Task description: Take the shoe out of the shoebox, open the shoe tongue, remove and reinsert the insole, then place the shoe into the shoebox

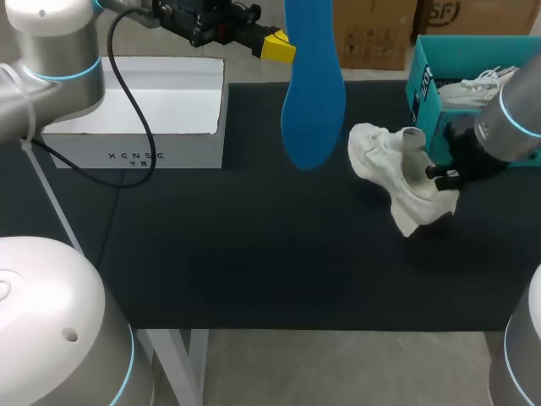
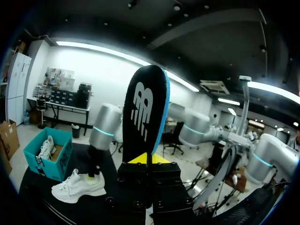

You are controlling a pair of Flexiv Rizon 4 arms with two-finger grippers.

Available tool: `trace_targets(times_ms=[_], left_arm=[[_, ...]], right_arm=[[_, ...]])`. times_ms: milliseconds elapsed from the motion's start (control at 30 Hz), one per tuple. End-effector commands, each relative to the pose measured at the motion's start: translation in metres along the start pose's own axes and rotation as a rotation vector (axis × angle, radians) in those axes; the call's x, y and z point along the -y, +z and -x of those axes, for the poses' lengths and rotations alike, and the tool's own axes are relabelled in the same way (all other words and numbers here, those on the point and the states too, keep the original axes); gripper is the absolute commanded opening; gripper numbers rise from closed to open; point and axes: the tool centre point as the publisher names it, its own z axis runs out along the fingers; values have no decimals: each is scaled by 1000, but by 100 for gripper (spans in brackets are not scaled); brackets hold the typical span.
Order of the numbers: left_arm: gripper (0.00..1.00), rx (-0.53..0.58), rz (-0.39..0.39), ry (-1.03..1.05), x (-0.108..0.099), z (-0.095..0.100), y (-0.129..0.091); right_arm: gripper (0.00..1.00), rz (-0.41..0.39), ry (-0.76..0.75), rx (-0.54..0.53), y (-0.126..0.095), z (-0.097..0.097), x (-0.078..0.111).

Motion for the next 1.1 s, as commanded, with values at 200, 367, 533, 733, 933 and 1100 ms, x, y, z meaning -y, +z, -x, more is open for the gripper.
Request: trace_targets(times_ms=[200,367,533,733,933,1100], left_arm=[[0,0,3,0,0,0,0],[0,0,3,0,0,0,0],[0,0,3,0,0,0,0],[0,0,3,0,0,0,0],[0,0,3,0,0,0,0],[0,0,3,0,0,0,0]], right_arm=[[0,182,96,119,-12,-6,36],[0,155,113,85,-4,-9,44],[0,124,131,77,3,-13,52],[0,81,180,74,16,-12,59],[0,43,214,95,35,-16,64],[0,19,221,93,51,-20,68]])
